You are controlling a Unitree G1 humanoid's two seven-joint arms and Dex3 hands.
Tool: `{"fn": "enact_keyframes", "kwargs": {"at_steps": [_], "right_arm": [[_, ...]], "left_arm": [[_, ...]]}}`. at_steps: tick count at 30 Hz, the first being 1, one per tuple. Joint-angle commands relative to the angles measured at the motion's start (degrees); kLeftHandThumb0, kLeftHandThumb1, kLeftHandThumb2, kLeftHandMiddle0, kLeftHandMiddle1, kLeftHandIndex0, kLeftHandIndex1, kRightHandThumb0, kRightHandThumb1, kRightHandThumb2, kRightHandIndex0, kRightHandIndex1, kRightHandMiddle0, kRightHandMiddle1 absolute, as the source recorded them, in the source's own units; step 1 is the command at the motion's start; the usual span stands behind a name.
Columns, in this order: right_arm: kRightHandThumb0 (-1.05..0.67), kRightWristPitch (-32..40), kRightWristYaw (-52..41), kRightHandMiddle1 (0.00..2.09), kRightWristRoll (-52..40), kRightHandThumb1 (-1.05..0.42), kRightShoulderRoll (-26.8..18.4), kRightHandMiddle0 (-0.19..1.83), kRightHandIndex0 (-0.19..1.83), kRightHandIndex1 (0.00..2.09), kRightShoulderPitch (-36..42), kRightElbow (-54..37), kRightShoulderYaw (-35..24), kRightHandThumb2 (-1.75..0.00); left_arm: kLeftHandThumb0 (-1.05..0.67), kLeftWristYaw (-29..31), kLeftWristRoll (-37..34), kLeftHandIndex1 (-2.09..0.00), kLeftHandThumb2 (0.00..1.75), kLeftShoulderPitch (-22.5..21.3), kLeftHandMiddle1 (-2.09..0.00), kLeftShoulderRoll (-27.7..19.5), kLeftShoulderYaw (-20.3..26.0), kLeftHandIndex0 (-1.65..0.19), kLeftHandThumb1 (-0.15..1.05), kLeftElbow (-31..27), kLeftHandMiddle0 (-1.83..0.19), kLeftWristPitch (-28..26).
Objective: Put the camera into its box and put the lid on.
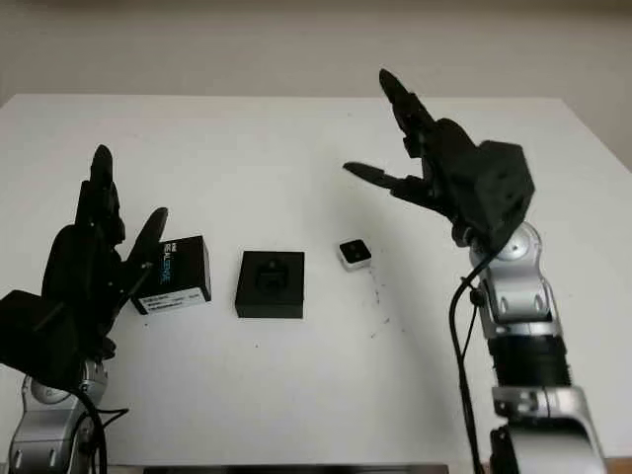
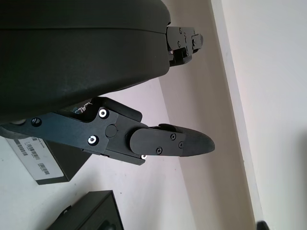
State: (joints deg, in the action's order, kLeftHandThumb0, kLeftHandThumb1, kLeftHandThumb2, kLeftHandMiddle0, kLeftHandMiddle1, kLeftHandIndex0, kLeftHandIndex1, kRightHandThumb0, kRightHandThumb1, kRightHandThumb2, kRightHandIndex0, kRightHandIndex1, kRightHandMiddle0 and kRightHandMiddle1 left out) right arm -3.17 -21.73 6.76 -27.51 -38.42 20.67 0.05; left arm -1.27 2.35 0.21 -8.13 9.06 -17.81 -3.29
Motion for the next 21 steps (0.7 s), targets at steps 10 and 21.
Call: {"fn": "enact_keyframes", "kwargs": {"at_steps": [10,21], "right_arm": [[-0.62,-15.9,1.2,0.13,14.4,-0.85,-8.0,0.25,0.13,0.12,-7.9,15.5,8.5,-0.06],[-0.63,-15.4,-1.6,0.09,22.6,-0.78,-10.9,0.30,0.18,0.10,-5.5,9.5,13.4,-0.04]], "left_arm": [[-0.53,0.3,0.2,-0.05,0.29,-0.7,-0.06,-1.1,0.4,0.10,1.05,-0.2,0.11,0.2],[-0.52,0.6,-0.1,-0.06,0.29,-0.8,-0.05,-1.1,0.3,0.09,1.05,-0.1,0.11,-0.6]]}}
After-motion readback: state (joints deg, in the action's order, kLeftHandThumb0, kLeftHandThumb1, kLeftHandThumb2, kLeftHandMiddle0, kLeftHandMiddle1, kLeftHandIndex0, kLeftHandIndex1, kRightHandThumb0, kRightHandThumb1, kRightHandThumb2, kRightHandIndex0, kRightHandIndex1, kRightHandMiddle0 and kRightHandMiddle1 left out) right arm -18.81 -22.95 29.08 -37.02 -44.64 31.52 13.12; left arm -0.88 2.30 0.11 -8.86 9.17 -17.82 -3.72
